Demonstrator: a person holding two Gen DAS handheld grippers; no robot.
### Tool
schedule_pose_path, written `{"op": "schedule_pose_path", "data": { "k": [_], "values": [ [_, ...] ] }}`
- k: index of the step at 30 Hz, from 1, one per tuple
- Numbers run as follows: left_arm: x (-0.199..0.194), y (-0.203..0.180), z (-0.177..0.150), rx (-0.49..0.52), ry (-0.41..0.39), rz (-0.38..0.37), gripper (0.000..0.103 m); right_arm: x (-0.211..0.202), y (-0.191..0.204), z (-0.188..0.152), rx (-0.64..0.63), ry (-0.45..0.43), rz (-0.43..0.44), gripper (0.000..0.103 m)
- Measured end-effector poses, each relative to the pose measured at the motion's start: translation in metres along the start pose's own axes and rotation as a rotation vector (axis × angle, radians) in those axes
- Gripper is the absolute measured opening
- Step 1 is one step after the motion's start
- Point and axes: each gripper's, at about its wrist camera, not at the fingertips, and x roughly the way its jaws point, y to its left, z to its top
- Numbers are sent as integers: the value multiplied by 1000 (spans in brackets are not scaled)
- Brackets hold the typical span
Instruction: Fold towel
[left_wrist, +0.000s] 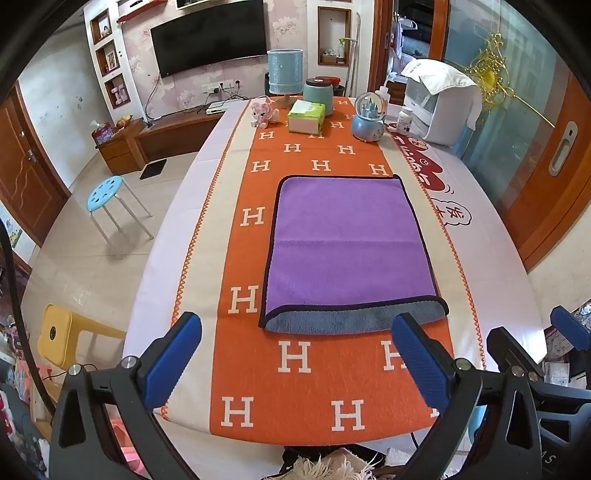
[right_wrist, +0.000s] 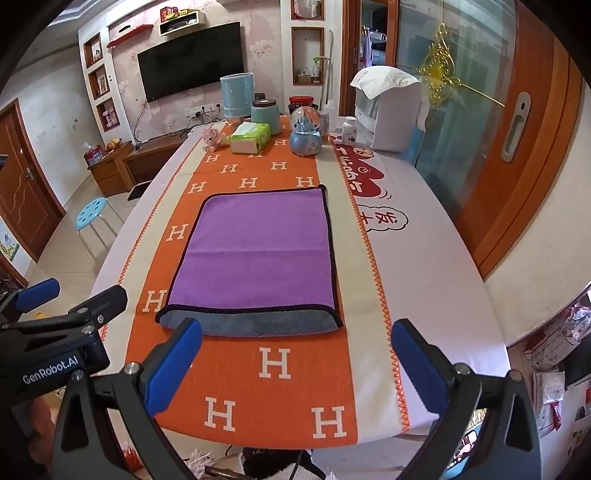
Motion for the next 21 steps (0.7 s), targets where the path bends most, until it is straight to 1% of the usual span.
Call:
{"op": "schedule_pose_path", "data": {
  "k": [21],
  "values": [
    [-1,0,0,1,-2,1,102,-1,-3,0,3,0,4,102]
  ]
}}
